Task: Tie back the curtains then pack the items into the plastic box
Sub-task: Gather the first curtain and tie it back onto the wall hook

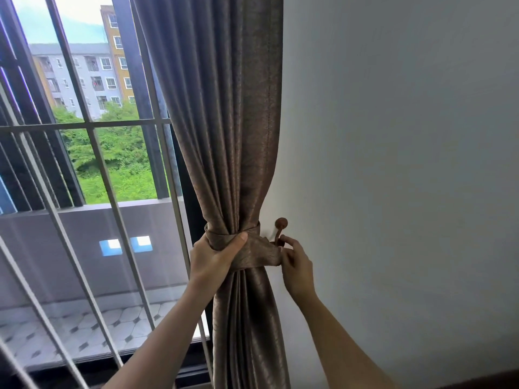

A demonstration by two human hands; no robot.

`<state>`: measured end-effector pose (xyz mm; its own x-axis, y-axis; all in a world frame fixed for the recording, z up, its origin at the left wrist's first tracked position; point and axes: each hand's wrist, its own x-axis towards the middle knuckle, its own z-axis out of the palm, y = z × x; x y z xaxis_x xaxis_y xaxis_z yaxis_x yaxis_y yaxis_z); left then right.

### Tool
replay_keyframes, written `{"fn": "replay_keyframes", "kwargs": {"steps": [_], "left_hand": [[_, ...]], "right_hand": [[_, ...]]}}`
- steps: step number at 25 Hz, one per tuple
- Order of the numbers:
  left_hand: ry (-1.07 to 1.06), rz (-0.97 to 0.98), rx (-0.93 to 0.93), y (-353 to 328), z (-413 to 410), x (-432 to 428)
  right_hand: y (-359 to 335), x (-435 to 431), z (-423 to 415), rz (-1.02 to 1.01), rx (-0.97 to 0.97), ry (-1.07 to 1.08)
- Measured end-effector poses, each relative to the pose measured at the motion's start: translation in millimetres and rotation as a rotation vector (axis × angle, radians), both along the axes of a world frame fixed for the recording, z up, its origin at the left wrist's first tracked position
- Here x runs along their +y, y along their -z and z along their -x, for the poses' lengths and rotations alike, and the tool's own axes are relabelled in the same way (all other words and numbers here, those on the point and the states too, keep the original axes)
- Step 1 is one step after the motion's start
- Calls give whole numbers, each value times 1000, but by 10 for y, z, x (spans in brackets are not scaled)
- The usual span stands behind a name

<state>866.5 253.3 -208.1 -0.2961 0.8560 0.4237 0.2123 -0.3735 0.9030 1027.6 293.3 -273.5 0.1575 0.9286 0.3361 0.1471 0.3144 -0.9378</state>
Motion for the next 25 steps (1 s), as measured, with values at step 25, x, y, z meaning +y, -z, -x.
{"fn": "replay_keyframes", "kwargs": {"steps": [25], "left_hand": [[158, 179, 399, 837, 169, -424]], "right_hand": [[376, -456, -23, 229, -150, -364]]}}
